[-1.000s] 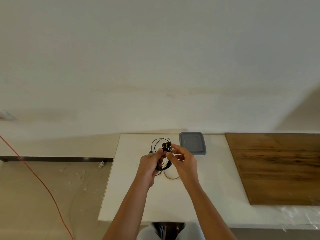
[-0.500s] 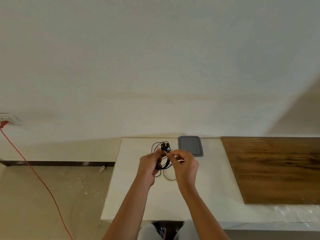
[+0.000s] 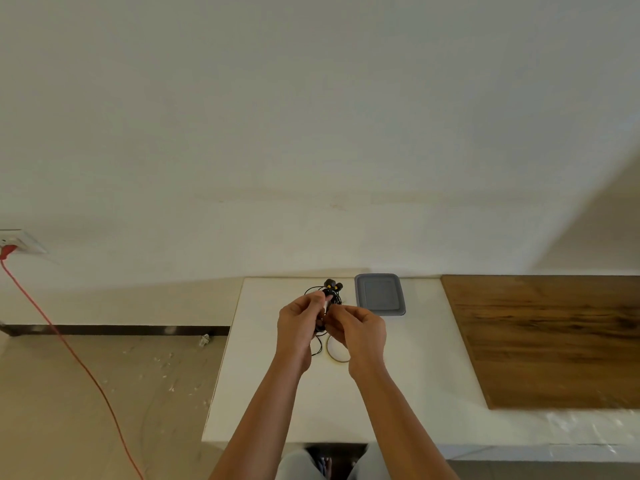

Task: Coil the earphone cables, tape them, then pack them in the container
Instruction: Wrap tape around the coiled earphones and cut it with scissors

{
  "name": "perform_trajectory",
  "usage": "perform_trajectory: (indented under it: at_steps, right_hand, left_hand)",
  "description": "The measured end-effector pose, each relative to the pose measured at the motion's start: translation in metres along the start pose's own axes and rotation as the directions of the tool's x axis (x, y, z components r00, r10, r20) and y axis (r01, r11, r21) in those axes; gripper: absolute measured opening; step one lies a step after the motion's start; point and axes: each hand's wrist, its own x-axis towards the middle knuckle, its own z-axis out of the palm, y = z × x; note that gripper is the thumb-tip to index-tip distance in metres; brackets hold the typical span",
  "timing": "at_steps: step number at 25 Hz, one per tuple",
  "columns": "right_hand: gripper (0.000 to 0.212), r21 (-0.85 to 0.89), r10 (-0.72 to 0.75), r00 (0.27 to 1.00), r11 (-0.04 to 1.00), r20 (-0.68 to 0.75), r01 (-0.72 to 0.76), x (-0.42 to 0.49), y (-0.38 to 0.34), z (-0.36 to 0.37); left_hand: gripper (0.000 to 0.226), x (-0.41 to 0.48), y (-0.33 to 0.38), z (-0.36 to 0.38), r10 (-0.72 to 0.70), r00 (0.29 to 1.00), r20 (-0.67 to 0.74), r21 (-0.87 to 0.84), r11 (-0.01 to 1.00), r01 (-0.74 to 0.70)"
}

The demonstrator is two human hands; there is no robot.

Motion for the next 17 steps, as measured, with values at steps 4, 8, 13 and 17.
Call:
perform_trajectory:
  at_steps: [4,8,13,17]
  right_hand:
    - [0.008,-0.083,0.009,0.999,0.997,0.033,-0.006,0.001,-0.002,0.001]
    - [0.013,-0.113,0.119,0.99,0.988,0.08,-0.11,0.004,0.0,-0.003]
    - [0.035,-0.131,0.201,0.975,0.973,0.096,-0.188,0.004,0.006,-0.004]
    - [0.028,-0.209,0.165,0.986,0.965,0.013,-0.159,0.007,0.01,-0.002]
  left_hand:
    - [0.018,-0.001,-0.002,-0.003,0.008,0.999,0.042,-0.015,1.0,-0.008]
    - [0.018,-0.002,-0.005,-0.007,-0.004,0.999,0.047,0.013,1.0,0.003]
    - [0.016,0.0,-0.004,-0.009,-0.016,0.999,0.028,0.099,0.995,0.013]
    - [0.013,-0.002,-0.009,-0.011,-0.001,1.0,0.027,0.133,0.991,-0.002]
